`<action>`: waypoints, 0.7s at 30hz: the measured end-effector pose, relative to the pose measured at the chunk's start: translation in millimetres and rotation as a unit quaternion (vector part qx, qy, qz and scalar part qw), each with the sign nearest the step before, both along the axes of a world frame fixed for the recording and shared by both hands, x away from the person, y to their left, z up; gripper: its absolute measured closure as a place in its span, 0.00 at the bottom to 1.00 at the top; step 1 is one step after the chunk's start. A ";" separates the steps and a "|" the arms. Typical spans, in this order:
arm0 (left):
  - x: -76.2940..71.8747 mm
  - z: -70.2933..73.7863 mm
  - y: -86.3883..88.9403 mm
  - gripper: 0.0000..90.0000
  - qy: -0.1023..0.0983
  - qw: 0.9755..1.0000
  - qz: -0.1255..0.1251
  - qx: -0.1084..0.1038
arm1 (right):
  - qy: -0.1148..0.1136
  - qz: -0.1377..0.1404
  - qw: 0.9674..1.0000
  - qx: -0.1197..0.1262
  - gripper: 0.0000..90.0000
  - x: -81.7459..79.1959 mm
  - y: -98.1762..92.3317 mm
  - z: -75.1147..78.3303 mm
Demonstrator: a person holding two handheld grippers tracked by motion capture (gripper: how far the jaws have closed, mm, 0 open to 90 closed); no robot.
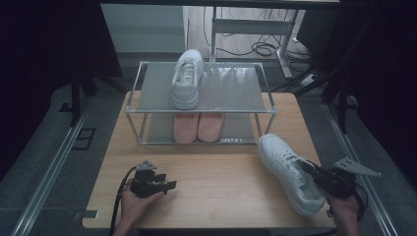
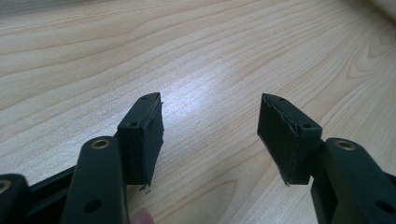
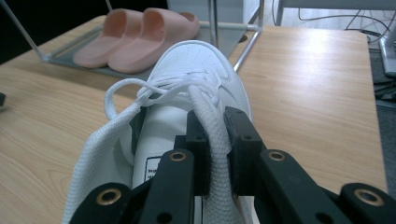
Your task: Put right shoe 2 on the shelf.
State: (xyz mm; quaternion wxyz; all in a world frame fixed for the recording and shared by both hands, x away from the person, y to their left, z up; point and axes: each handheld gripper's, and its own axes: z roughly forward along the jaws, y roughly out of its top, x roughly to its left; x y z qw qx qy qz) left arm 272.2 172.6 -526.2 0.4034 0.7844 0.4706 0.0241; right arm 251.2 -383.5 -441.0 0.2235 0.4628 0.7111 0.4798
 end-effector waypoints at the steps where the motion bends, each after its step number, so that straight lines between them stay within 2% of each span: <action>1: 0.0 -0.1 -0.2 0.45 0.001 1.000 0.000 0.000 | -0.001 0.002 1.000 0.000 0.90 -0.4 2.1 1.1; 4: 0.2 -0.5 -0.5 0.45 0.000 1.000 -0.002 0.000 | -0.007 0.010 1.000 -0.001 0.90 -0.4 7.9 3.9; 9: 0.1 -0.1 -0.1 0.45 0.001 1.000 -0.001 0.000 | -0.009 0.021 1.000 0.014 0.90 1.7 14.6 4.2; 21: 0.3 -0.3 -0.3 0.45 0.001 1.000 -0.001 0.000 | -0.011 0.026 0.999 0.024 0.90 4.6 25.8 6.2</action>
